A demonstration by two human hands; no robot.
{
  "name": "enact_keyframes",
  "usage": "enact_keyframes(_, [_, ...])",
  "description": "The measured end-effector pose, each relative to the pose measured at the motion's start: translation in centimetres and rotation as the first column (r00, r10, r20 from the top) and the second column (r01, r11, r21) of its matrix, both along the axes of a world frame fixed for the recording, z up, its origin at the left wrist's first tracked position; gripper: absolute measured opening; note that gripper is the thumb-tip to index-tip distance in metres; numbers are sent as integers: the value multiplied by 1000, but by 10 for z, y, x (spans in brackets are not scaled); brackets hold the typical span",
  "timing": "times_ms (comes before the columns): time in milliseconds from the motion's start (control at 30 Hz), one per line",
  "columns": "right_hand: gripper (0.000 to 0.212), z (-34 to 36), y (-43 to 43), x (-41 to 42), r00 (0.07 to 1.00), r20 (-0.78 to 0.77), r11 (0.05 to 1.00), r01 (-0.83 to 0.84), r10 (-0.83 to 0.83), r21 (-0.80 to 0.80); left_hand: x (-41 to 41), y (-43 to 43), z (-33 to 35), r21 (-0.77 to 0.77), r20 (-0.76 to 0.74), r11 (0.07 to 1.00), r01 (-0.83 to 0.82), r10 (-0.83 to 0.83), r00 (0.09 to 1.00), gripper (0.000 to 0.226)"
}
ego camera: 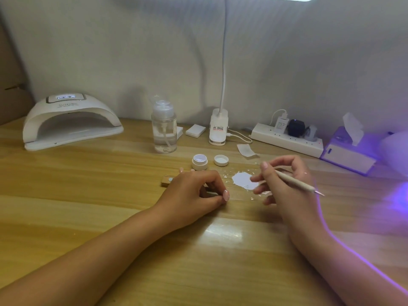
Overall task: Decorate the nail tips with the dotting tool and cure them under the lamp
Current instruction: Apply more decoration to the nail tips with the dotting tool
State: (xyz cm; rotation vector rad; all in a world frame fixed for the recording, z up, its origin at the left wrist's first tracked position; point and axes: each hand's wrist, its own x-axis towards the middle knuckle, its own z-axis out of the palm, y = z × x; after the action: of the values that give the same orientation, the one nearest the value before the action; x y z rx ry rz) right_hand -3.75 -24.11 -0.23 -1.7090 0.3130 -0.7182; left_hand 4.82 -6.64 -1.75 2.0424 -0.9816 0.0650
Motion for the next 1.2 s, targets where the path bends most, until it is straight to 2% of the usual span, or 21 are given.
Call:
enact_keyframes(133, [18,-2,19,-3,987,-21,969,-150,157,197,-2,-1,2,11,-17,1000,-2,2,1000,21])
enact_keyframes(267, [20,-7,24,-4,986,-58,962,-140,157,234,-2,-1,3,30,-16,1000,-4,4,1000,21])
enact_keyframes(467, [21,-9,24,-5,976,-131,976,-154,174,152,-1,0,3,37,-4,999,-14,14,1000,20])
enact_keyframes(700, [34,-9,25,-3,969,-155,978,-175,191,111,3,1,-2,34,61,999,-5,3,998,27])
enact_keyframes(933, [15,-8,27,-3,966,-169,977,-178,195,114,2,0,-2,42,53,999,-13,10,999,25])
enact_keyframes(1067, [25,-10,25,-3,966,-166,978,-181,196,101,2,0,-1,49,49,999,-4,1,999,21])
enact_keyframes(1200, [27,-11,23,-2,972,-151,980,-168,183,108,2,0,0,40,45,999,5,-7,999,15])
